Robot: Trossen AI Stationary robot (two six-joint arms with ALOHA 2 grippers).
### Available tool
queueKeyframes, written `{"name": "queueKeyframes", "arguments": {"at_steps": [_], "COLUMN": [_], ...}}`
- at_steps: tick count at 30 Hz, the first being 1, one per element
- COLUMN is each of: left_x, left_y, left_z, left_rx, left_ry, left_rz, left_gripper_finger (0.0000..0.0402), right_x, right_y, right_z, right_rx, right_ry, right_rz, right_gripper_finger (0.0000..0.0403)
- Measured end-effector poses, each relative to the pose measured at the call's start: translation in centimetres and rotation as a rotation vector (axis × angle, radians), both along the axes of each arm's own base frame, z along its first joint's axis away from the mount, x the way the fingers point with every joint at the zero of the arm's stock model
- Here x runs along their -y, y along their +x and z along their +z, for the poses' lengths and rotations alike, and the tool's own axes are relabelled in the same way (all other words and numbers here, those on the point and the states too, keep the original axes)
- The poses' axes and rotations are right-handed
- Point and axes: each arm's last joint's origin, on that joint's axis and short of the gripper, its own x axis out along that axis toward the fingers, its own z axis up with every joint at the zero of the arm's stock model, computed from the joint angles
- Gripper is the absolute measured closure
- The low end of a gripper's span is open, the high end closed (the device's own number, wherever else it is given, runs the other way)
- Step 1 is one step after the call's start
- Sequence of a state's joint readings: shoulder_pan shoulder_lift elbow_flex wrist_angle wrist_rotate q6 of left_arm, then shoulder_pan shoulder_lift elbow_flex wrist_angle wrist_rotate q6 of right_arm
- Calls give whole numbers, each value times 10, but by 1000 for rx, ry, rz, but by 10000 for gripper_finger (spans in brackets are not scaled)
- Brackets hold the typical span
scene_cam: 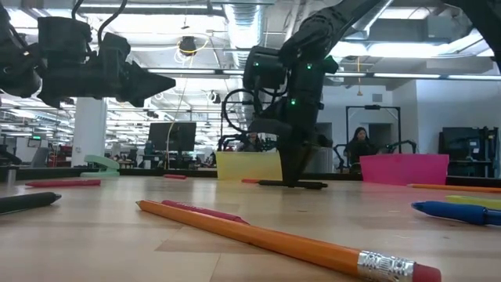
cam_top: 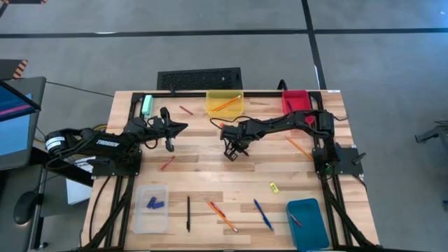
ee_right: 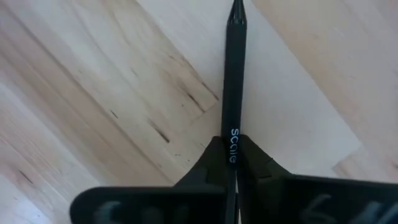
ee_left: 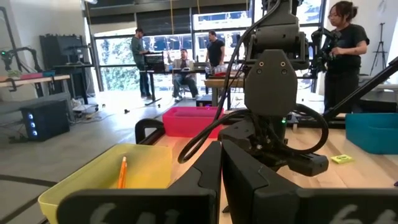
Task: Sort crayons/erasers/pens/pencils in bins
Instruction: Put the black pen into the red bin
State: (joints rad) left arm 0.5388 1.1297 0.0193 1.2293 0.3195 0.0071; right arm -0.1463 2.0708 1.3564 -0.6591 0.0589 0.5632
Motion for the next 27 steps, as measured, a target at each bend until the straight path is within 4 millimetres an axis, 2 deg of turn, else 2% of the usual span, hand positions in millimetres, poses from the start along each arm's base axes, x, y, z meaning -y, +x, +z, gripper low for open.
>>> {"name": "queueKeyframes", "arguments": {"at_steps": [5,9,15,18,23,27], "left_x": [0,0,0,0,0,0], "left_y": [0,0,0,0,0,0], "left_z": [0,0,0,0,0,0], "left_rx": [-1,0,-2,-3,-2,2], "left_ry": [0,0,-1,-2,-3,-4], "left_rz": [0,0,-1,-1,-1,-1], "left_gripper_finger": [398,398,398,398,398,398], "right_x": [0,2,5,4,14,38], "right_y": [-2,-7,-20,-30,-62,-99], "right_z": [14,26,56,78,116,140], "right_rx": [9,17,27,43,-17,-126], "right_ry": [-1,7,-24,-65,-169,-257], "right_rz": [12,7,-4,5,-55,-188], "right_gripper_finger": [370,373,383,376,377,380]}}
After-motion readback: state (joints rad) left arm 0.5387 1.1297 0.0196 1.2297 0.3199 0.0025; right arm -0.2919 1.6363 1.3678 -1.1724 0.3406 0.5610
